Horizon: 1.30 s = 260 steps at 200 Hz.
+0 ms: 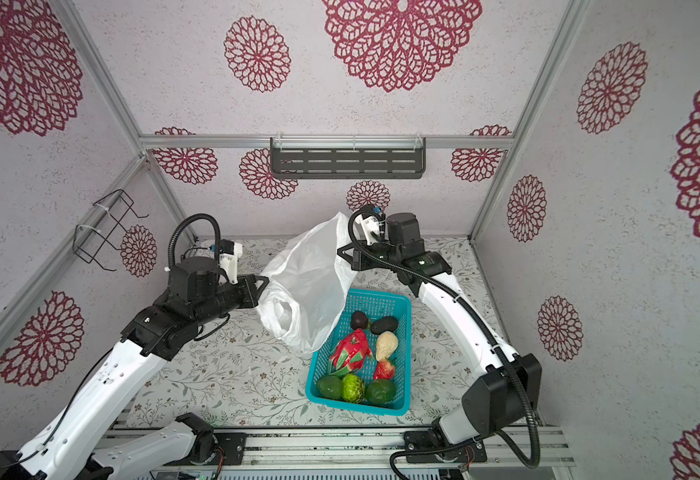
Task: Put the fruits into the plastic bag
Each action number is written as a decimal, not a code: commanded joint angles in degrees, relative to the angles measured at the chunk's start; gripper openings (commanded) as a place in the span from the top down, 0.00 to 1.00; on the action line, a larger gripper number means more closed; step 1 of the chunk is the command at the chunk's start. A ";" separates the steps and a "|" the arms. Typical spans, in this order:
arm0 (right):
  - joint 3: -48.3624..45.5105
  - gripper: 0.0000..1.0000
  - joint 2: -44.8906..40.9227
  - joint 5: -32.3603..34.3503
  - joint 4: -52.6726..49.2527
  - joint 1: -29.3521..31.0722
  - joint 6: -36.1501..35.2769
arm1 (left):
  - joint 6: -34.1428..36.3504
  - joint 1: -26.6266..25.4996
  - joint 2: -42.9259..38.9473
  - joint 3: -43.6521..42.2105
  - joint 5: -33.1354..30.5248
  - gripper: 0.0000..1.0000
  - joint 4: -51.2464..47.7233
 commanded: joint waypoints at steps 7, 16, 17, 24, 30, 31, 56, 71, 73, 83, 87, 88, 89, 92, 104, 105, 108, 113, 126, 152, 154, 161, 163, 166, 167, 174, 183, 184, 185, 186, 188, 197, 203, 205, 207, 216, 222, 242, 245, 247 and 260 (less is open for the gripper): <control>0.95 0.99 0.57 5.71 -4.58 -2.83 -3.21 | -2.93 1.14 -3.21 -4.72 -0.79 1.00 0.53; 0.25 0.99 1.30 7.05 -4.69 -3.84 -2.41 | -4.11 1.23 -4.09 -6.37 -0.57 1.00 1.23; 0.19 0.99 1.37 7.17 -4.69 -4.00 -2.28 | -4.27 1.23 -4.18 -6.58 -0.50 1.00 1.32; -0.32 0.97 2.03 7.80 -4.69 -4.78 -1.55 | -5.27 1.33 -4.65 -7.85 0.26 1.00 2.31; -0.55 0.95 2.72 8.56 -4.86 -5.26 -0.89 | -5.97 1.41 -4.79 -8.83 1.27 1.00 3.29; -0.57 0.95 2.82 8.63 -4.86 -5.37 -0.82 | -6.08 1.36 -4.83 -9.03 1.43 1.00 3.49; -0.63 0.86 5.08 12.41 -5.04 -6.45 1.29 | -9.24 1.24 -5.21 -12.02 4.33 1.00 6.65; -0.20 0.72 6.05 13.60 -5.44 -6.56 1.67 | -11.50 1.23 -5.86 -14.49 5.08 1.00 10.19; -0.16 0.69 6.10 13.65 -5.52 -6.55 1.75 | -11.89 1.19 -5.96 -14.77 4.99 1.00 10.63; 0.03 0.58 6.19 13.87 -5.82 -6.61 1.82 | -13.86 1.13 -6.56 -16.48 4.00 1.00 13.25; -0.03 0.54 6.03 13.81 -5.91 -6.58 1.85 | -14.61 1.08 -6.75 -17.11 3.42 1.00 14.42; -0.05 0.53 5.97 13.84 -5.92 -6.56 1.83 | -14.88 1.07 -6.78 -17.22 3.25 1.00 14.64; -0.05 0.52 5.90 13.82 -5.92 -6.55 1.82 | -15.11 1.06 -6.80 -17.40 3.08 1.00 14.88; -0.13 0.47 5.71 13.61 -5.92 -6.61 1.72 | -15.73 0.99 -6.89 -17.81 2.64 1.00 15.52; -0.81 0.40 4.38 12.54 -5.82 -6.55 0.97 | -17.58 0.41 -6.74 -18.84 0.67 1.00 17.87; -0.92 0.39 4.22 12.42 -5.74 -6.59 0.90 | -17.69 0.34 -6.69 -18.87 0.47 1.00 18.03; -1.23 0.37 3.75 12.16 -5.56 -6.55 0.78 | -17.97 0.02 -6.53 -18.98 0.00 1.00 18.48; -1.80 0.33 2.79 11.60 -5.28 -6.59 0.56 | -18.26 -0.54 -6.17 -19.03 -1.00 1.00 19.13; -3.49 0.26 0.02 11.47 -5.12 -6.54 0.02 | -18.57 -2.36 -4.82 -18.40 -3.28 1.00 20.17; -7.50 0.18 -6.53 12.03 -7.26 -6.52 0.08 | -18.29 -5.26 -1.59 -15.67 -6.21 1.00 20.05; -7.94 0.14 -7.33 11.92 -7.42 -6.47 0.05 | -18.25 -5.36 -1.44 -15.48 -6.29 1.00 19.93; -9.49 0.01 -9.53 11.31 -7.81 -6.46 0.18 | -18.15 -5.53 -0.68 -14.78 -6.75 1.00 19.76; -10.04 0.01 -10.17 11.08 -7.89 -6.39 0.25 | -18.11 -5.64 -0.49 -14.60 -6.80 1.00 19.73; -10.70 0.01 -11.14 10.77 -8.01 -6.40 0.30 | -18.14 -5.64 -0.22 -14.34 -6.93 1.00 19.75; -10.96 0.01 -11.45 10.61 -8.06 -6.38 0.31 | -18.15 -5.63 -0.13 -14.25 -6.93 1.00 19.72; -12.58 0.01 -13.55 10.12 -8.45 -6.22 0.75 | -18.06 -5.64 0.51 -13.55 -7.24 1.00 19.61; -15.18 0.01 -16.19 9.81 -8.40 -5.94 1.92 | -17.78 -5.67 1.36 -12.58 -7.55 1.00 19.32; -15.31 0.01 -16.48 9.78 -8.35 -5.89 2.08 | -17.75 -5.65 1.45 -12.45 -7.59 1.00 19.28; -15.59 0.01 -16.75 9.76 -8.32 -5.82 2.16 | -17.68 -5.63 1.54 -12.34 -7.62 1.00 19.22; -15.82 0.01 -17.02 9.75 -8.31 -5.74 2.29 | -17.65 -5.63 1.62 -12.19 -7.67 1.00 19.19; -16.63 0.01 -17.55 9.55 -8.26 -5.57 2.63 | -17.56 -5.69 1.80 -11.98 -7.71 1.00 19.12; -19.53 0.01 -19.62 8.24 -7.76 -4.81 3.77 | -17.24 -5.67 2.68 -11.00 -7.79 1.00 18.82; -21.46 0.01 -20.60 7.46 -7.47 -3.91 4.24 | -17.05 -5.63 3.11 -10.47 -8.05 1.00 18.65; -22.13 0.01 -20.93 7.22 -7.37 -3.60 4.32 | -17.08 -5.62 3.29 -10.36 -8.12 1.00 18.57; -22.76 0.01 -21.21 7.07 -7.27 -3.15 4.30 | -17.05 -5.62 3.40 -10.24 -8.15 1.00 18.57; -25.38 0.01 -21.90 7.54 -7.23 -0.66 3.95 | -17.04 -5.67 4.00 -9.75 -8.56 1.00 18.43; -26.60 0.01 -21.79 8.36 -7.74 1.41 2.91 | -17.18 -5.63 4.40 -9.44 -8.84 1.00 18.38; -28.95 0.01 -18.93 13.01 -10.35 9.31 -1.68 | -17.34 -5.65 5.74 -8.64 -9.15 1.00 17.86; -29.11 0.01 -18.19 13.68 -10.80 10.15 -2.08 | -17.36 -5.64 5.82 -8.63 -9.13 1.00 17.80; -29.21 0.01 -17.69 14.09 -11.03 10.62 -2.33 | -17.40 -5.69 5.90 -8.56 -9.20 1.00 17.77; -29.79 0.01 -14.61 16.76 -12.24 12.92 -2.95 | -17.84 -5.62 6.11 -8.62 -9.33 1.00 17.58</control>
